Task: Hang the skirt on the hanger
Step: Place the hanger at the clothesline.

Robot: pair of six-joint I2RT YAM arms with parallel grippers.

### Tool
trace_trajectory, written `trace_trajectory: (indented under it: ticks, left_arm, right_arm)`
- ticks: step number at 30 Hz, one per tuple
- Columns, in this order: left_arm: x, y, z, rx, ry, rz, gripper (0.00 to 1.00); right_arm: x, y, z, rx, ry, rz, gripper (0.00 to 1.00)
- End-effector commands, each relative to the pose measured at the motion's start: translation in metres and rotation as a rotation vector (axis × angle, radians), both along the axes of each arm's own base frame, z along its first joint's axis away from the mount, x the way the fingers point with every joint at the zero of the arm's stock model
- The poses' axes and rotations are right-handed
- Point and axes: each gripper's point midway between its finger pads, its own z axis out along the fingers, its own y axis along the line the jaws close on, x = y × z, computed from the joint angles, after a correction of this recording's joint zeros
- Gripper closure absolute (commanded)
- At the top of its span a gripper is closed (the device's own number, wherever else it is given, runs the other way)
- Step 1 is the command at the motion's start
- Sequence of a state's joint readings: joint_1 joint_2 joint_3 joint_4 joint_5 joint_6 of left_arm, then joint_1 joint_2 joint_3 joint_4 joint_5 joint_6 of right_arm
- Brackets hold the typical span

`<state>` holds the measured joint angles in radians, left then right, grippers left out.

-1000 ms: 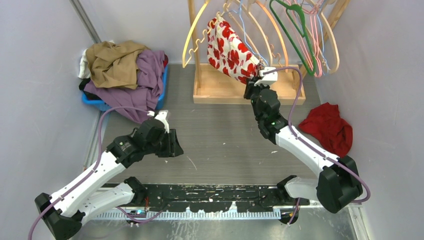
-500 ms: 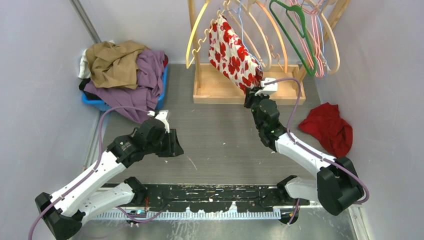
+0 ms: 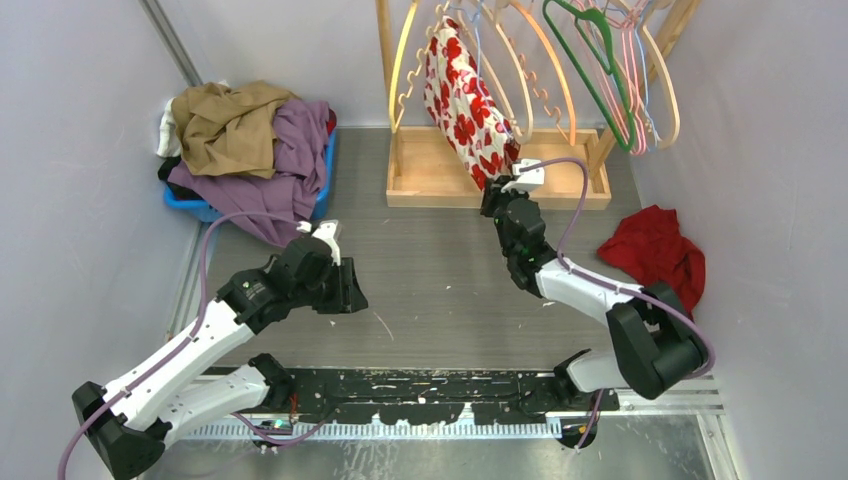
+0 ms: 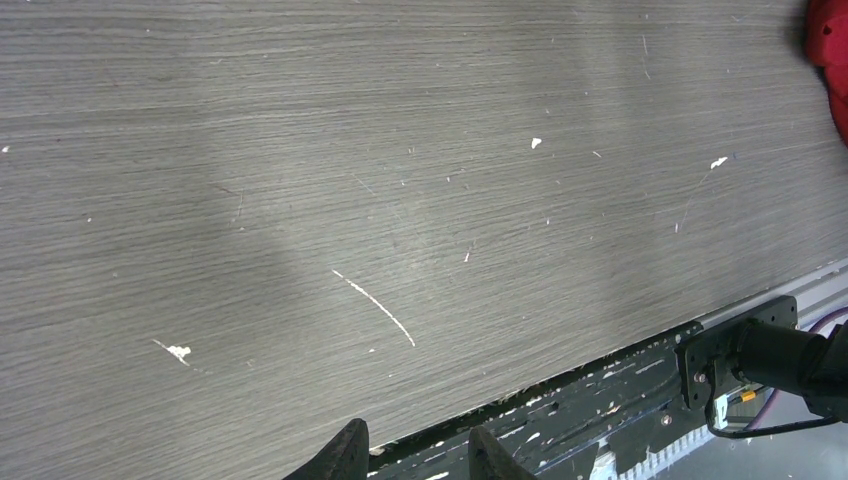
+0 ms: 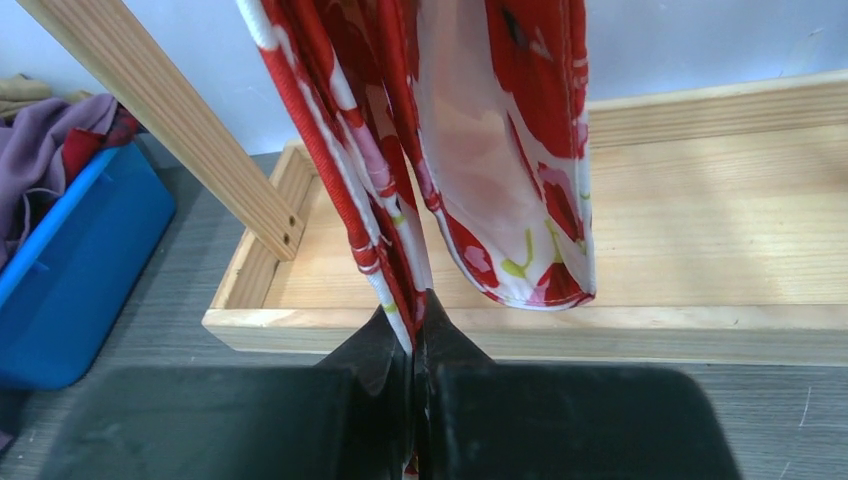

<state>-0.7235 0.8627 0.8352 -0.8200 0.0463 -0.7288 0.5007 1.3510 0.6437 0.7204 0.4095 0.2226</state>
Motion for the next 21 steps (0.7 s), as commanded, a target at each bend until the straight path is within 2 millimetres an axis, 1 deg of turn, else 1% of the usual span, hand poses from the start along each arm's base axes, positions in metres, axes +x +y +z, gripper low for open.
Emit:
trace_trajectory:
  ticks: [1, 3, 4, 6, 7, 8, 9, 10, 12, 14, 16, 17, 18, 21]
  left_arm:
    - [0.008, -0.004, 0.013, -0.031, -0.046, 0.007, 0.59]
    - [0.008, -0.003, 0.014, -0.032, -0.049, 0.007, 0.59]
    - [0.008, -0.003, 0.014, -0.031, -0.048, 0.007, 0.59]
    - [0.008, -0.003, 0.015, -0.033, -0.05, 0.008, 0.59]
    - [0.008, -0.003, 0.016, -0.035, -0.051, 0.007, 0.59]
    - [0.008, -0.004, 0.017, -0.036, -0.052, 0.006, 0.59]
    - [0.008, -0.004, 0.017, -0.035, -0.053, 0.008, 0.59]
    - [0.009, -0.003, 0.018, -0.035, -0.055, 0.008, 0.59]
    - [0.009, -0.004, 0.018, -0.034, -0.057, 0.009, 0.59]
    - [0.01, -0.004, 0.019, -0.034, -0.059, 0.01, 0.59]
    - [0.011, -0.004, 0.02, -0.034, -0.062, 0.011, 0.59]
    - [0.012, -0.005, 0.021, -0.035, -0.063, 0.009, 0.59]
    - [0.012, -0.005, 0.021, -0.034, -0.064, 0.01, 0.59]
    - [0.015, -0.005, 0.024, -0.029, -0.07, 0.011, 0.59]
  right_arm:
    - [0.008, 0.001, -0.005, 0.012, 0.01, -0.016, 0.99]
    - [0.009, 0.002, -0.009, 0.01, 0.017, -0.011, 0.99]
    - [0.008, 0.003, -0.007, 0.013, 0.015, -0.005, 0.99]
    - [0.004, 0.004, 0.002, 0.022, 0.003, 0.009, 0.98]
    - [0.001, 0.004, 0.008, 0.023, -0.002, 0.022, 0.93]
    - [-0.002, 0.005, 0.016, 0.024, -0.007, 0.035, 0.83]
    - [-0.006, 0.006, 0.024, 0.024, -0.013, 0.05, 0.7]
    - [-0.009, 0.006, 0.033, 0.021, -0.019, 0.062, 0.66]
    - [-0.019, 0.008, 0.047, 0.01, -0.025, 0.099, 0.62]
    - [-0.031, 0.009, 0.06, -0.002, -0.023, 0.142, 0.61]
    - [-0.046, 0.006, 0.067, -0.015, -0.006, 0.167, 0.6]
    - [-0.053, 0.004, 0.072, -0.017, -0.002, 0.18, 0.59]
    - [-0.063, 0.0, 0.082, -0.014, -0.007, 0.186, 0.59]
    - [-0.086, -0.009, 0.096, -0.014, 0.011, 0.202, 0.57]
